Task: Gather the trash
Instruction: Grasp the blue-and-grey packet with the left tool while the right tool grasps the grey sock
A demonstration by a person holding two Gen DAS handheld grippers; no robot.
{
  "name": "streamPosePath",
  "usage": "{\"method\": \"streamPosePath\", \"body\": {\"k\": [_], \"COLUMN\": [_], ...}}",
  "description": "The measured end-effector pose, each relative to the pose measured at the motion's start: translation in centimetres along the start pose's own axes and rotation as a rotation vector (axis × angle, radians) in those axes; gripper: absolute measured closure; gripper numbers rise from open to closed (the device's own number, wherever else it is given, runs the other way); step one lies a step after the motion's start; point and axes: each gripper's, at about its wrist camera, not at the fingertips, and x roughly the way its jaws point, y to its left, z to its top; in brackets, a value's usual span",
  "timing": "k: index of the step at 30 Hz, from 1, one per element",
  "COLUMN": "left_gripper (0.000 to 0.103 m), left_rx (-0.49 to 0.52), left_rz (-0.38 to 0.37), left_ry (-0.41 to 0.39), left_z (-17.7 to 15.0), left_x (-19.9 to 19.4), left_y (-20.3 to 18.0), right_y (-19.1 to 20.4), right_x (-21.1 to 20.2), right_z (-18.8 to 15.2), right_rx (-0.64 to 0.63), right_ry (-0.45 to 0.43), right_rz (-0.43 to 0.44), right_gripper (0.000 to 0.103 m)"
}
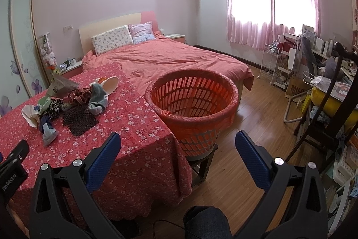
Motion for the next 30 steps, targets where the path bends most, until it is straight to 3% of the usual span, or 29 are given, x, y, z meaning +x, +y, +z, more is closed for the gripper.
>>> {"method": "streamPosePath", "body": {"k": [11,16,24,30], "left_gripper": [0.004,0.004,0.004,0.004], "left_rx": [-0.133,-0.171,-0.149,-0.144], "left_rz": [0.091,0.083,0.045,-0.020], "left_ry": [0.067,0.097,0.133,0.164], "left_z": [1.4,2.1,3.6,5.0], "left_x": [4.7,7.0,11.2,14.8], "left_y": [7.0,9.4,8.9,7.1], "right_y": [3.5,5.9,9.8,11.1], "right_x": [3.1,5.5,9.5,11.1], "right_z": [0.9,1.9,3.9,3.9], "right_rx": [-0.049,-0.069,-0.089,-0.116], "right_ry": [0.029,0.054,0.084,0.101], "right_rz": [0.066,0.113,0.203,0.202], "right_gripper": [0.002,0.002,0.007,0.007]}}
